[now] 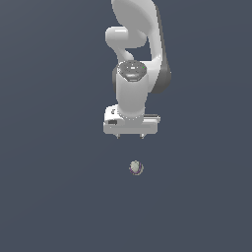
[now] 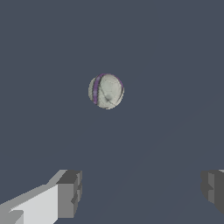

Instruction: Pick up the object and move it to a goal position.

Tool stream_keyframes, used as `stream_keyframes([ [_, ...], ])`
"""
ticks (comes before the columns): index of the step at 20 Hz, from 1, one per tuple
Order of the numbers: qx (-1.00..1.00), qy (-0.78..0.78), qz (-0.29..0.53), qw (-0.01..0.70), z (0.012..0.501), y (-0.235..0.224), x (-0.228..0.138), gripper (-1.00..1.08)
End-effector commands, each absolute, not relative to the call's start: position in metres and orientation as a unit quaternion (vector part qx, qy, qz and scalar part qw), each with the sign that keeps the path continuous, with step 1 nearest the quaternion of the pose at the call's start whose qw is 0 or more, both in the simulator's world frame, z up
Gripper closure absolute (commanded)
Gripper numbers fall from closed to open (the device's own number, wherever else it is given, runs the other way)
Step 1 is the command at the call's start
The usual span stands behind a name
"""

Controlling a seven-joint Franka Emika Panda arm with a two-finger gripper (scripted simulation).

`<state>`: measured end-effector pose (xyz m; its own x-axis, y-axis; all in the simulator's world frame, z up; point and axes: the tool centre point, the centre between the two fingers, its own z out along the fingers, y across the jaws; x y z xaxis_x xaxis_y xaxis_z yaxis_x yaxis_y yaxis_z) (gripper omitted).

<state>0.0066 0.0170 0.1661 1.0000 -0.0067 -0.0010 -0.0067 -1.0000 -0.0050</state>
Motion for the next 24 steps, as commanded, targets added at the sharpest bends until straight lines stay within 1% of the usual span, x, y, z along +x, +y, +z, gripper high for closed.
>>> stream_keyframes([
  [1,-1.000,0.003,0.000,0.002,0.166,0.017,0.007,-0.92],
  [4,-1.000,0.000,-0.001,0.004,0.167,0.022,0.008,-0.92],
  [11,-1.000,-0.021,-0.009,0.011,0.171,0.055,0.013,-0.92],
  [18,-1.000,-0.020,-0.009,0.011,0.171,0.054,0.013,-0.92],
  [24,-1.000,0.002,-0.008,0.011,0.163,0.054,0.023,-0.92],
])
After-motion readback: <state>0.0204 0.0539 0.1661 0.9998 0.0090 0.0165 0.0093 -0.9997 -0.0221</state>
